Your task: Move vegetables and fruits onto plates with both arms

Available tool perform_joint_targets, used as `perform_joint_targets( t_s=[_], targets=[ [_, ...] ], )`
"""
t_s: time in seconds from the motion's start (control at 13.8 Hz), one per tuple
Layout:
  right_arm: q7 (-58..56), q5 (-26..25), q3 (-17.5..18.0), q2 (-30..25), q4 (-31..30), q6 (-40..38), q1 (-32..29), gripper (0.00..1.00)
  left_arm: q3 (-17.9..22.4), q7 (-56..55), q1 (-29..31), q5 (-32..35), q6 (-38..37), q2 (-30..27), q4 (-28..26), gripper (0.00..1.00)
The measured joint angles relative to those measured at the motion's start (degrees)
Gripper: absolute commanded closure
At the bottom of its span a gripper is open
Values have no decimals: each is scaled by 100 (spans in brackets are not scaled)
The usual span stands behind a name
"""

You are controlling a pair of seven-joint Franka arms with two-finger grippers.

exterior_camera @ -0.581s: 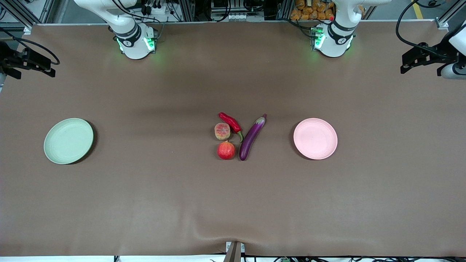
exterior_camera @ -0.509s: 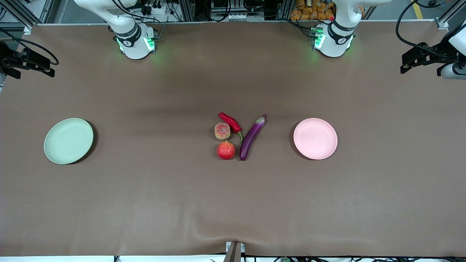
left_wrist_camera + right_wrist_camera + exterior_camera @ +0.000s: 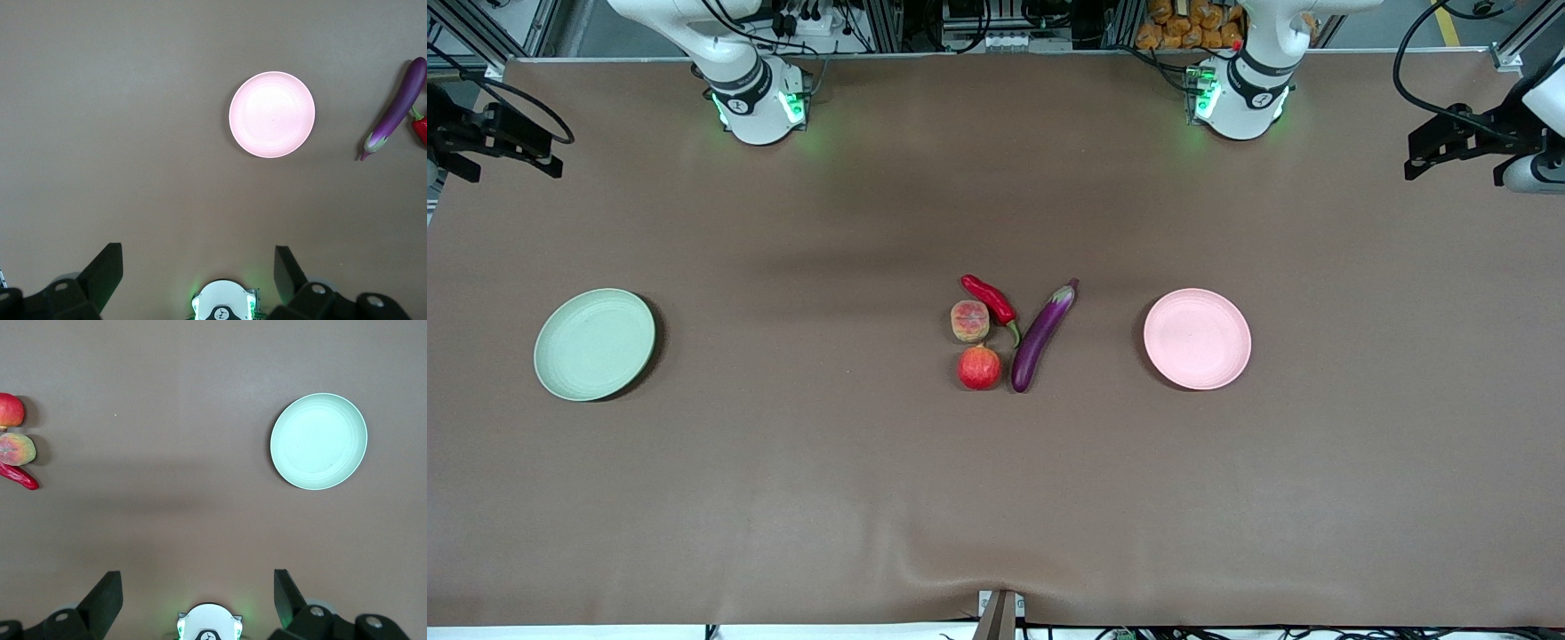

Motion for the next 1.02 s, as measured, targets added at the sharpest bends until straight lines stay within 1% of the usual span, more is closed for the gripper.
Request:
perform_joint_targets(
  t_s=[0.36, 0.58, 0.73, 0.87, 1.02],
  targets=[
    [-1, 0, 0, 0, -13, 25, 0, 0, -11, -32, -31, -49, 0, 55, -23, 0],
    [-7, 2, 7, 0, -13, 45, 0, 0, -25, -588, -69, -516, 1, 77, -25, 0],
    [-12, 3, 24, 0, -13, 47, 2, 0, -63, -812, -93, -621, 34, 110, -27, 0],
    [-23, 3, 29, 0, -16, 36, 2, 0, -176, -836, -118, -663, 148, 209, -52, 0],
    [-38, 6, 36, 0, -35, -42, 21, 0, -441, -879, -176, -676, 388, 441, -115, 0]
  ],
)
